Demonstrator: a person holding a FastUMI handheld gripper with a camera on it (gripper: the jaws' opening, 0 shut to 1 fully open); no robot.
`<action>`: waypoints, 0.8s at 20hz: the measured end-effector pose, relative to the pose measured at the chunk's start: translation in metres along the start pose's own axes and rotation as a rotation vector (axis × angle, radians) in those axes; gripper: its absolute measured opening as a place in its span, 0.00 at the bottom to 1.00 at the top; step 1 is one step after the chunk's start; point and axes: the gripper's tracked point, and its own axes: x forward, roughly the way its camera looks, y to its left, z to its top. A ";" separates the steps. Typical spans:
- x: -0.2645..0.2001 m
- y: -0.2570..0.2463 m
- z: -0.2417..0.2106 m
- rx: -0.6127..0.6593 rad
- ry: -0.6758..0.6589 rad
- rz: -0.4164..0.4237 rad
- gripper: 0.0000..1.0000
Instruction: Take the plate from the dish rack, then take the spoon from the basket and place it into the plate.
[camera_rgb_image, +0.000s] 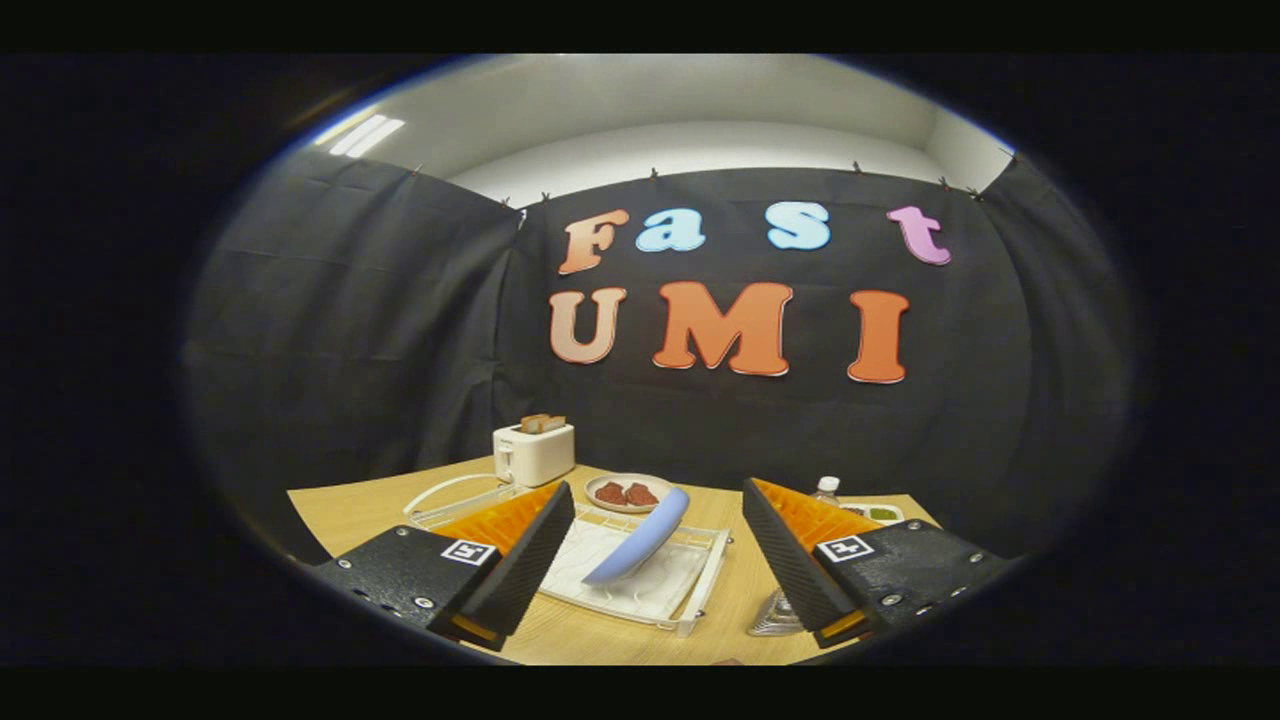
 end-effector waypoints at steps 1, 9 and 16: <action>0.004 0.003 -0.005 0.016 0.042 0.010 1.00; 0.049 0.015 -0.048 0.148 0.363 0.070 1.00; 0.095 0.008 -0.089 0.295 0.641 0.032 0.96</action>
